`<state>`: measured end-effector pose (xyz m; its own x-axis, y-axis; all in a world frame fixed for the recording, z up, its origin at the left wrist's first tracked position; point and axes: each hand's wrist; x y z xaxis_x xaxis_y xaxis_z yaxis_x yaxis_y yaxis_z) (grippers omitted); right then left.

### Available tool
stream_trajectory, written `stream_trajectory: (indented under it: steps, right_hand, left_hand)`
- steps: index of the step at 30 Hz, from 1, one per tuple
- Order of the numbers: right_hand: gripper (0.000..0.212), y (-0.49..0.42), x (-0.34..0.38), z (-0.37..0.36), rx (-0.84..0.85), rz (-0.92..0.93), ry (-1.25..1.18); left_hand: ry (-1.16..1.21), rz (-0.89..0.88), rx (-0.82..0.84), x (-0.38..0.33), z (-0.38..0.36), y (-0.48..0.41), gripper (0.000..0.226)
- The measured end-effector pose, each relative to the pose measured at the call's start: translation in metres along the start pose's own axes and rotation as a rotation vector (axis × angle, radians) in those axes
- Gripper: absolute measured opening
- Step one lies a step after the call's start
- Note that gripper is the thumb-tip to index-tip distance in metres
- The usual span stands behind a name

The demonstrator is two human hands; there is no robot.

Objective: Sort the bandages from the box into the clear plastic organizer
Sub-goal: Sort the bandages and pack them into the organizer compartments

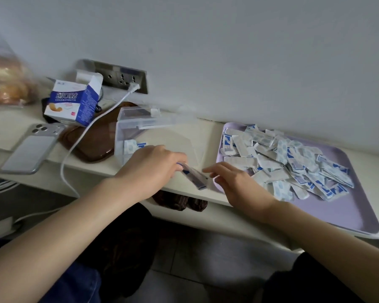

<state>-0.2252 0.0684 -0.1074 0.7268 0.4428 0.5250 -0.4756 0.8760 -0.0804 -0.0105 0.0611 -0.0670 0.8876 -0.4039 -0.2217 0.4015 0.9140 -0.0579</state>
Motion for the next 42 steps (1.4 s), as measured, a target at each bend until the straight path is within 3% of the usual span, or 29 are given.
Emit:
stream_trajectory:
  steps: [5, 9, 14, 19, 23, 31, 36, 42]
  right_hand:
    - [0.021, -0.027, 0.047, -0.007, -0.121, 0.067, -0.025]
    - [0.014, -0.060, 0.070, -0.009, -0.121, 0.002, -0.026]
    - [0.012, -0.092, 0.087, -0.007, -0.106, -0.062, -0.025]
    - [0.015, -0.132, 0.083, 0.005, -0.158, -0.210, 0.027]
    - [0.018, -0.159, 0.070, -0.002, -0.040, -0.358, 0.082]
    - [0.031, -0.188, 0.058, -0.033, 0.310, -0.632, 0.108]
    - [0.042, -0.192, 0.065, -0.048, 0.360, -0.627, 0.219]
    - [0.040, -0.200, 0.073, -0.053, 0.398, -0.613, 0.222]
  left_hand:
    - [-0.074, 0.006, -0.084, 0.013, 0.006, 0.002, 0.019]
    - [-0.064, 0.048, -0.144, 0.031, 0.014, 0.008, 0.012]
    - [-0.091, 0.017, -0.372, 0.059, 0.016, 0.013, 0.013]
    - [-0.245, 0.243, -0.234, 0.084, 0.009, 0.016, 0.032]
    - [-0.232, 0.312, -0.183, 0.093, -0.003, 0.023, 0.028]
    - [-0.135, 0.365, -0.235, 0.094, -0.013, 0.029, 0.032]
    - [-0.098, 0.374, -0.236, 0.090, -0.014, 0.025, 0.037]
    - [-0.031, 0.378, -0.236, 0.091, -0.017, 0.018, 0.036]
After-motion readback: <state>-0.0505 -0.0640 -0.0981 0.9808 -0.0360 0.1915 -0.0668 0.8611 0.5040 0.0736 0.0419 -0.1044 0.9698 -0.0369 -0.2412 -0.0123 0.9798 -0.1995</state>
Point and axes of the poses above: each hand's wrist, its own y-axis away from the middle knuckle, its own z-axis out of the back of the hand, x = y × z
